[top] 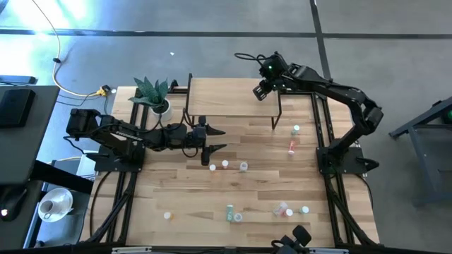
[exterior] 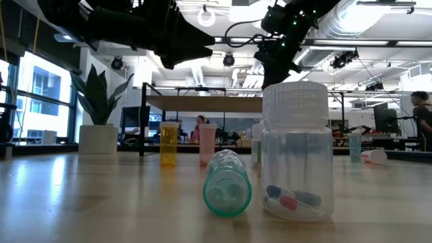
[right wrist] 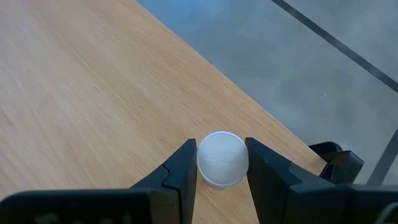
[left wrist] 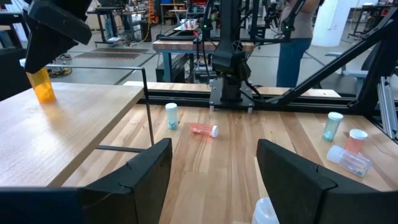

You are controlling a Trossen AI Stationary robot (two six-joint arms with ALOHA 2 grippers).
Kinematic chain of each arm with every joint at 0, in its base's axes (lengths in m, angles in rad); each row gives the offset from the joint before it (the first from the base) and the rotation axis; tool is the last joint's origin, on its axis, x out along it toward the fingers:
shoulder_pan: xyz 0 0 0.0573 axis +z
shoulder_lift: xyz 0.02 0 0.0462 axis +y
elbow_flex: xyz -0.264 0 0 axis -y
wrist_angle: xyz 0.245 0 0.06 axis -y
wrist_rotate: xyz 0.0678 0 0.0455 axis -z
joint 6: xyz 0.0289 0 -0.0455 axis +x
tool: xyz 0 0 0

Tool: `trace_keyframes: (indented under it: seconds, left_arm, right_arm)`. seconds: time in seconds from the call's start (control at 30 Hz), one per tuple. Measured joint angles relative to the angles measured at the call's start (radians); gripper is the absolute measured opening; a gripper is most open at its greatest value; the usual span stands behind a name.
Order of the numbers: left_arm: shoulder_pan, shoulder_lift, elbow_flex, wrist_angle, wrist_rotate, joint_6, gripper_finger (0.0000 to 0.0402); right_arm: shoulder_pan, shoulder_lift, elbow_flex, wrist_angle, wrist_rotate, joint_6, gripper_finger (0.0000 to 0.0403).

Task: Pick and place medicine bottles onto shelf by color
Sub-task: Put the top left orange pill bottle on the shelf, then put the top left pink pill bottle on the shelf

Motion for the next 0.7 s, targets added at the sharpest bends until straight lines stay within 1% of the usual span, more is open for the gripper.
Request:
trace_keyframes:
  seconds: [0.23,0.53,0.7]
  left_arm:
    - [0.0,0.0,0.0,0.0,0.0,0.0,0.0225]
    - [0.0,0.0,0.0,0.0,0.0,0.0,0.0225]
    - [0.0,0.0,0.0,0.0,0.0,0.0,0.0225]
  right_arm:
    - [0.0,0.0,0.0,-0.006,0.006,0.0,0.0108]
    - [0.001,0.0,0.0,-0.006,0.031,0.0,0.0174]
    - [0.001,-0.003,0.0,-0.007,0.03,-0.001,0.0187]
